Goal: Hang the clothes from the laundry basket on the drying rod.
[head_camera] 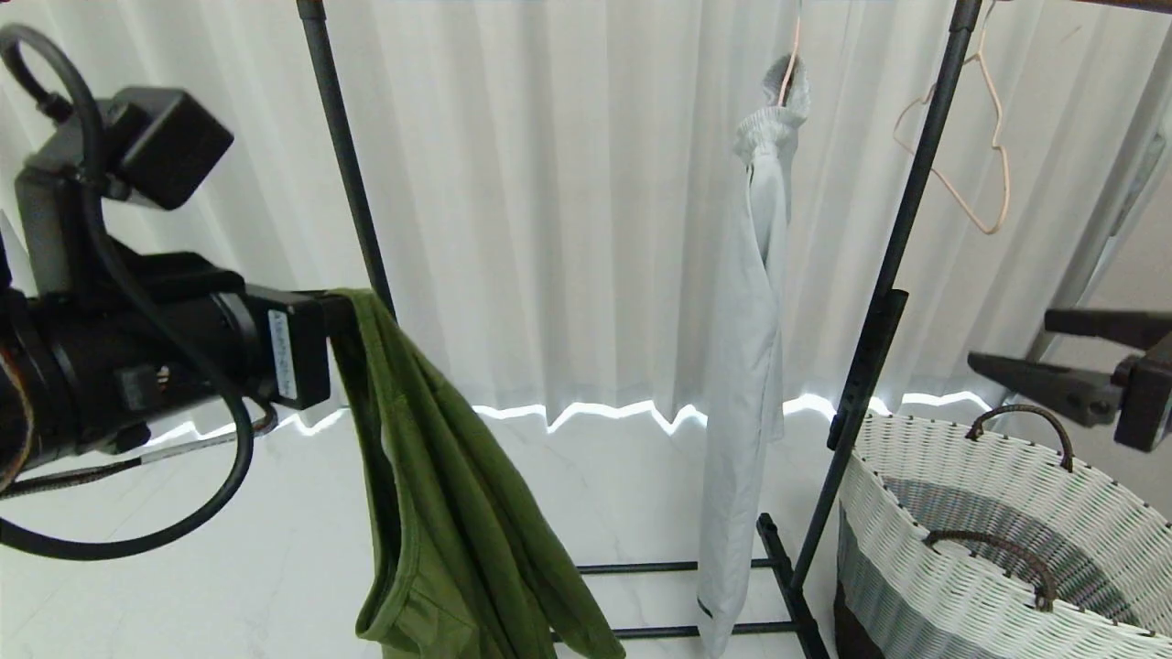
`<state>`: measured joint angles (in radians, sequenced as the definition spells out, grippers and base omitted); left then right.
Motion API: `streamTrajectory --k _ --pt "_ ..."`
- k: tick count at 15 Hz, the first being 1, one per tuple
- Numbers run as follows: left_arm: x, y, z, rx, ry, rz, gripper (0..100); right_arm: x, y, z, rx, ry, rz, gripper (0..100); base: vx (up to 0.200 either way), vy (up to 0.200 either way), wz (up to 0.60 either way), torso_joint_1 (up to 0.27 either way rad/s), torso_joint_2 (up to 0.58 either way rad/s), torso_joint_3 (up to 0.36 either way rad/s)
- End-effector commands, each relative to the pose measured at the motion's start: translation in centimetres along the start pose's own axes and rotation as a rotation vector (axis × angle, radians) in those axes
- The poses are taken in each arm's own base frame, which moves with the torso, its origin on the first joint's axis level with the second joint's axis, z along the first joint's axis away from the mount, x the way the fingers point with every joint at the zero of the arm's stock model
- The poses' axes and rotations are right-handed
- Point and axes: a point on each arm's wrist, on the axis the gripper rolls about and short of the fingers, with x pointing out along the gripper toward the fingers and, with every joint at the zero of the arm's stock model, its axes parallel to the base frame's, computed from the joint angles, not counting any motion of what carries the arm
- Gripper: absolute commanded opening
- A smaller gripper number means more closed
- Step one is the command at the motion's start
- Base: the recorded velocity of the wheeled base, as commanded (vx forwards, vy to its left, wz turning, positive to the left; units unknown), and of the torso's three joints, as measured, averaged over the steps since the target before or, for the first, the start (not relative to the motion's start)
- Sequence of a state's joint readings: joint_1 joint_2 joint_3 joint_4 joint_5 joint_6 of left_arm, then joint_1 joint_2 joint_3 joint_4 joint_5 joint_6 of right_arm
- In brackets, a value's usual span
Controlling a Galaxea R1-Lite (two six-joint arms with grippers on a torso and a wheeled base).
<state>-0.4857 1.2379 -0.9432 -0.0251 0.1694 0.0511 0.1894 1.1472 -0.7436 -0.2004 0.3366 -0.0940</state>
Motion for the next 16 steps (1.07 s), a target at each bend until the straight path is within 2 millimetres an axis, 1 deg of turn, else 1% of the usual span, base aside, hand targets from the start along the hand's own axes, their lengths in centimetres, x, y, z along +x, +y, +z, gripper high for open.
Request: streamTrajectory --k 1,2,3,4,7,8,10,12,14,16 --pt "-1.3 2.0 -3.4 -0.027 0.076 0.114 0 -1.0 -1.3 -5.5 0.095 0.177 -0.136 100 0.000 0.000 0.00 0.000 0.00 0.000" --pt "-1.4 2.5 -4.6 -0.041 0.109 0.146 0 -1.4 -1.0 -7.3 0.110 0.235 -0.187 100 0.000 0.000 0.00 0.000 0.00 0.000" --pt "-1.5 2.8 -5.5 -0.047 0.135 0.166 0 -1.6 -0.8 -8.5 0.117 0.274 -0.214 100 0.000 0.000 0.00 0.000 0.00 0.000" --pt "-1.8 3.2 -7.0 -0.056 0.173 0.190 0 -1.8 -0.6 -10.0 0.120 0.300 -0.226 100 0.000 0.000 0.00 0.000 0.00 0.000" --pt "-3.7 3.0 -9.1 -0.094 0.181 0.198 0 -1.8 -0.5 -11.0 0.098 0.229 -0.236 100 0.000 0.000 0.00 0.000 0.00 0.000" --pt "-4.4 2.9 -9.5 -0.095 0.171 0.198 0 -1.9 -0.5 -11.0 0.090 0.194 -0.244 100 0.000 0.000 0.00 0.000 0.00 0.000" --pt "-5.4 2.9 -9.6 -0.095 0.137 0.201 0 -1.7 -0.9 -10.6 0.072 0.147 -0.265 100 0.000 0.000 0.00 0.000 0.00 0.000" --pt "-5.5 2.8 -10.2 -0.097 0.152 0.202 0 -1.1 -2.0 -10.4 0.072 0.167 -0.302 100 0.000 0.000 0.00 0.000 0.00 0.000" --pt "-5.5 2.8 -10.5 -0.088 0.167 0.200 0 -0.9 -2.3 -11.4 0.083 0.216 -0.313 100 0.000 0.000 0.00 0.000 0.00 0.000" --pt "-5.3 2.7 -10.8 -0.085 0.181 0.195 0 -1.1 -2.4 -11.9 0.093 0.233 -0.331 100 0.000 0.000 0.00 0.000 0.00 0.000"
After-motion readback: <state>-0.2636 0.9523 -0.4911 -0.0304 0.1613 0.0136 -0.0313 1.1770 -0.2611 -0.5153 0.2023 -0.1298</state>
